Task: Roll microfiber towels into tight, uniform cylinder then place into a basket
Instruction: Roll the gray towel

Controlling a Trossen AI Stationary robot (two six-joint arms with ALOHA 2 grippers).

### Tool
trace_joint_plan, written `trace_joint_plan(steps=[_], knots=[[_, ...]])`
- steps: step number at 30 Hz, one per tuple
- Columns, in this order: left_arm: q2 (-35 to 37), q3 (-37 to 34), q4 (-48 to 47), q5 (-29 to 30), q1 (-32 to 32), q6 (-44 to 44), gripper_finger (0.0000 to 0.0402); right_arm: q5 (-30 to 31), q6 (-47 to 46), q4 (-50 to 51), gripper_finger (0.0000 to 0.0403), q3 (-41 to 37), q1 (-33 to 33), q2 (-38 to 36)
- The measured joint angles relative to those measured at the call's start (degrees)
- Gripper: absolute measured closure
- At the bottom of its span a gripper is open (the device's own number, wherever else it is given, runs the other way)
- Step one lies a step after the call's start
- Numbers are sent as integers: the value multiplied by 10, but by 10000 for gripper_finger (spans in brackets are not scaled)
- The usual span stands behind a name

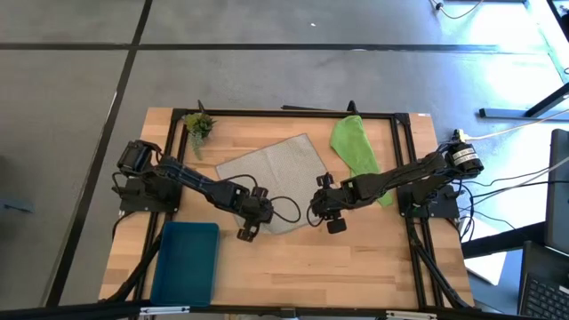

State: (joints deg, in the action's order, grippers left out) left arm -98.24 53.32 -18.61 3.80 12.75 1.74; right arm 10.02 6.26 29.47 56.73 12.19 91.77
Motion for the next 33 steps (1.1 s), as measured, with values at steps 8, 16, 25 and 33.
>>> trace_joint_plan(steps=[8,16,25,33], knots=[[0,0,1,9,4,-45,372,0,3,0,237,0,0,0],[0,0,11,12,4,-46,374,10,2,-6,238,0,0,0],[0,0,19,14,17,-61,389,10,3,-10,238,0,0,0],[0,0,15,-1,17,-82,330,10,3,-16,237,0,0,0]])
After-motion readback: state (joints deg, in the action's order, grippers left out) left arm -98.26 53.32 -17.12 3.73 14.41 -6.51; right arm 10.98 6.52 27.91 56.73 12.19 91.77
